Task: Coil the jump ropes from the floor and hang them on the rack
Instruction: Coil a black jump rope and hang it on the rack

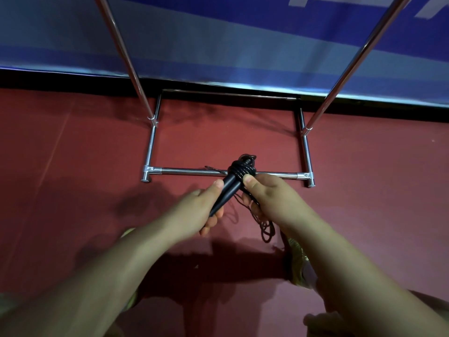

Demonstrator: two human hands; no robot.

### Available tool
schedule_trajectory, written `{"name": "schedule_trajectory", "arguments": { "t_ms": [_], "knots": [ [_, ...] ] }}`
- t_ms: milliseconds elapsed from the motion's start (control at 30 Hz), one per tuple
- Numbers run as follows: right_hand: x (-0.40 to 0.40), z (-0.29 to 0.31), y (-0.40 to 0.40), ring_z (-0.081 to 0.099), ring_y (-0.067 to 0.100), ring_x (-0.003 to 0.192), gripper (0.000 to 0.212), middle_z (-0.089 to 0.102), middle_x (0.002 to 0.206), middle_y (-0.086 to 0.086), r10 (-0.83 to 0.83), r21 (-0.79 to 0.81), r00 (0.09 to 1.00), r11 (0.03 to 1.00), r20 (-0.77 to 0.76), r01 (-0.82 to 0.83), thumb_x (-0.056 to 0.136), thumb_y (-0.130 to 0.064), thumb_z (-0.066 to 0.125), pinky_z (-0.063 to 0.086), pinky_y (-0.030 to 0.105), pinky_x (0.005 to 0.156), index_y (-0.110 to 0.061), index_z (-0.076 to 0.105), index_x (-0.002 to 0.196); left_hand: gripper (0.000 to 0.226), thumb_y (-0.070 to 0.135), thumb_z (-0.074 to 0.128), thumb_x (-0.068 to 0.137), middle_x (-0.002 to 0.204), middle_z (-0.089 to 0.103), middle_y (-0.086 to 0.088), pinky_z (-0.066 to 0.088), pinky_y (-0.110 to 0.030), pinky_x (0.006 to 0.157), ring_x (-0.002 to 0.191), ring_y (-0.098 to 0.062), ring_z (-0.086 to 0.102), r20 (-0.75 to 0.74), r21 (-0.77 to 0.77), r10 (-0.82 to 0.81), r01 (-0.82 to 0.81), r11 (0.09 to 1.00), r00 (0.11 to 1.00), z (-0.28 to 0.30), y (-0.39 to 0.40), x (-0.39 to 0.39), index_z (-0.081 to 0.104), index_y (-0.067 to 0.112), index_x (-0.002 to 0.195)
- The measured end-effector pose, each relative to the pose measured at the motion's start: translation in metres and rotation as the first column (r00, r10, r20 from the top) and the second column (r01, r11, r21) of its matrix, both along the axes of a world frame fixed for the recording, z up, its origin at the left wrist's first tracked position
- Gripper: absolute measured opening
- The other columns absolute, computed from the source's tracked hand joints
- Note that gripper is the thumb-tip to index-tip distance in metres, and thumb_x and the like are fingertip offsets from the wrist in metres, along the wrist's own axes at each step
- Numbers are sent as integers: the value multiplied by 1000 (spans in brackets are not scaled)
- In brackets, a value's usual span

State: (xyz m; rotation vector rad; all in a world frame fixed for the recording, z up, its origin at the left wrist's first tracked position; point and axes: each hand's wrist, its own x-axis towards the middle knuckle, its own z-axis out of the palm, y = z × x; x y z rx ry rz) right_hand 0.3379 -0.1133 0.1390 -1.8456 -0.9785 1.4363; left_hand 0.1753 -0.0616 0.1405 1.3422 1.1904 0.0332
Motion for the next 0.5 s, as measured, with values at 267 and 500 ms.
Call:
{"name": "schedule_trajectory", "arguments": {
  "t_ms": [267, 500],
  "knots": [
    [-1, 0, -1, 44, 17, 45, 48, 52, 52, 1, 43, -134, 988, 991, 146, -24, 97, -48, 44, 38, 27, 51, -12, 53, 67, 49, 49, 32, 97, 60, 57, 4, 47, -33, 69, 59, -18, 55, -129, 112, -30, 44, 993, 991, -10, 5, -7, 60, 16, 73],
    [-5, 15, 2, 43, 12, 40, 45, 63, 62, 7, -216, -200, 939, 966, -266, 165, 96, -47, 46, 28, 21, 39, -5, 61, 86, 34, 50, 43, 94, 68, 50, 7, 35, -29, 61, 66, -12, 49, -263, 275, -56, 130, 953, 963, -5, 13, -9, 57, 20, 84]
  ]
}}
